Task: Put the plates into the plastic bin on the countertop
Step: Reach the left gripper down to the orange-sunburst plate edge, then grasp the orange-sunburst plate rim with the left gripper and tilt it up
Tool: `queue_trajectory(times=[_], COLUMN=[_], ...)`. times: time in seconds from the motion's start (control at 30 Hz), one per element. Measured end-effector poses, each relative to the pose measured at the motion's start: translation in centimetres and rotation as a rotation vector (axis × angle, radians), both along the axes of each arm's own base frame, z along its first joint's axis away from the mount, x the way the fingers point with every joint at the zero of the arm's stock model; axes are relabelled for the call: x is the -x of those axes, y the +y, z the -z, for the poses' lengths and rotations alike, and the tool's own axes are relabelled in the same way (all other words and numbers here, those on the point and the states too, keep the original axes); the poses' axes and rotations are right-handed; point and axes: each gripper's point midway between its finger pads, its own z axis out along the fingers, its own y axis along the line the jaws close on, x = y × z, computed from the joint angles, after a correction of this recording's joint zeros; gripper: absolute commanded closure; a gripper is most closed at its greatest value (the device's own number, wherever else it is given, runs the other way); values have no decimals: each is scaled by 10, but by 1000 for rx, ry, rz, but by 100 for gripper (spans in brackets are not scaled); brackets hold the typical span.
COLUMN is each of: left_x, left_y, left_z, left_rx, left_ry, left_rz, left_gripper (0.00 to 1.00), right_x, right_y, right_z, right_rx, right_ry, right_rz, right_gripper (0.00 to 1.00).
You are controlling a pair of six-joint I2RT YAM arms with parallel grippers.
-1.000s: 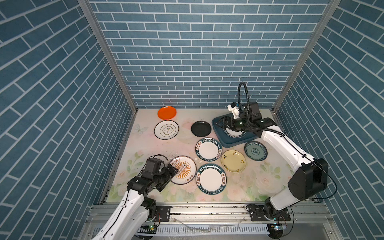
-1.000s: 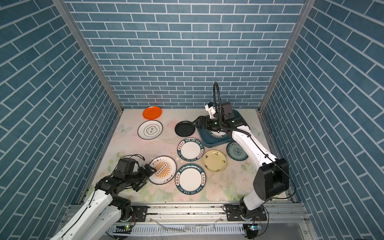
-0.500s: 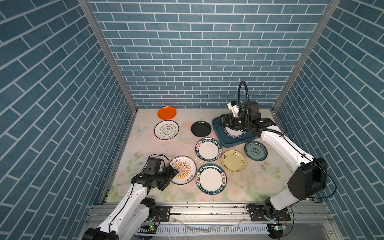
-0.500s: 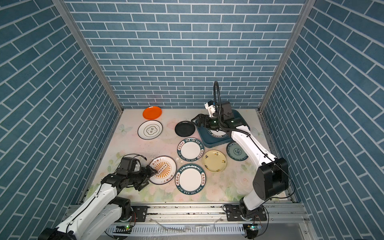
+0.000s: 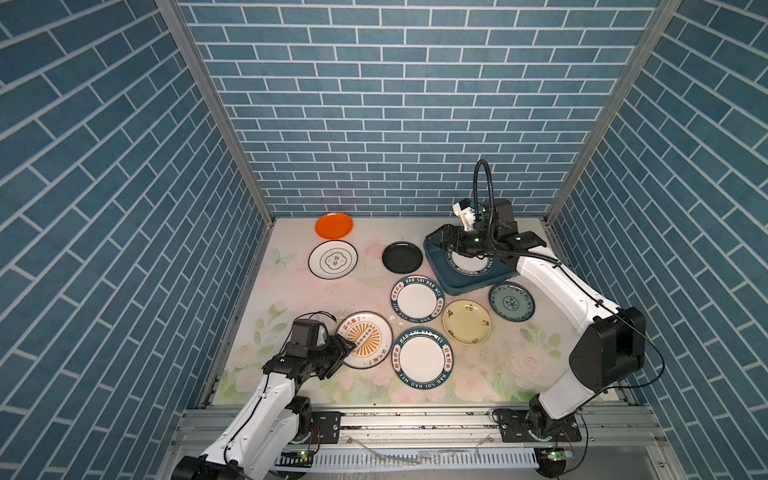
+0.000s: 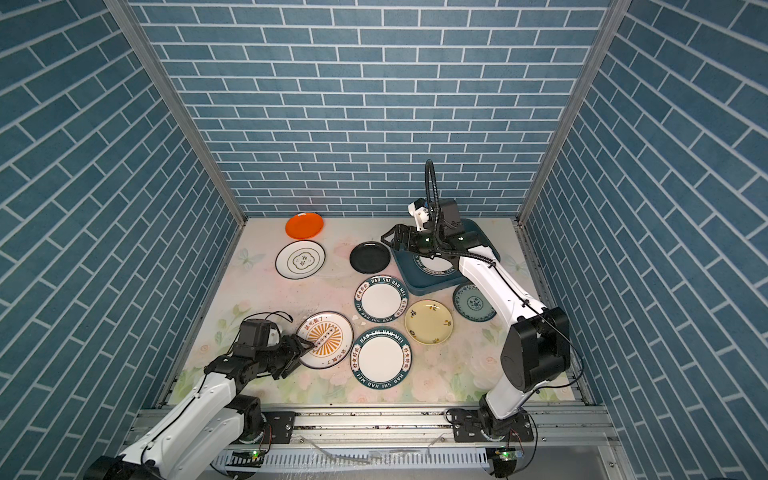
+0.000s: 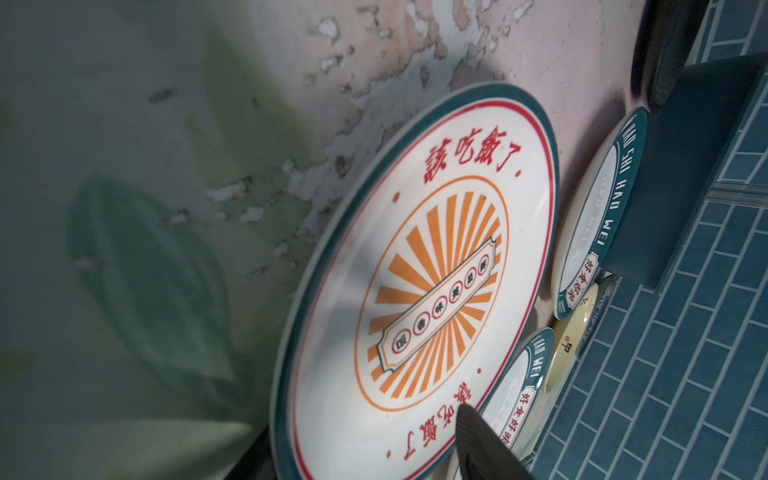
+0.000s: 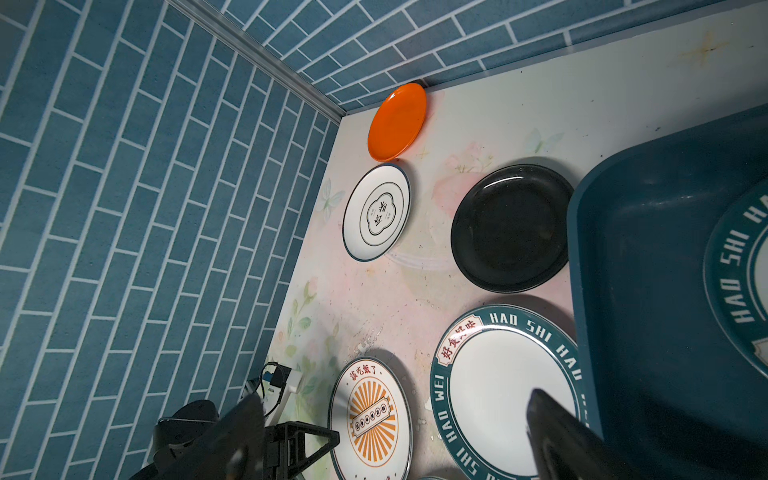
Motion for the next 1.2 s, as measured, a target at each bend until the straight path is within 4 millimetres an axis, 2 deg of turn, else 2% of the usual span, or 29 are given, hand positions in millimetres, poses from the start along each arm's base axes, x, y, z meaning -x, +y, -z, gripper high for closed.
queue_trajectory(times=[0.17, 0.5, 0.63, 1.2], left_x=[1, -1, -11, -21], left_y=[2, 2, -2, 0], left_z=[5, 5, -10, -37], left_rx=[0, 12, 48, 83], left_ry=[7, -9, -88, -182], left_rz=[-11, -28, -32, -83], left_gripper=[69, 92, 100, 100], right_x=[-3, -5, -6, -5], right_y=[1, 0, 0, -1], right_z=[2, 2, 2, 2], right_rx=[4, 10, 11, 12], right_ry=[6, 0, -1, 1], right_rz=[3, 13, 16, 16], right_gripper=[3, 3, 3, 3])
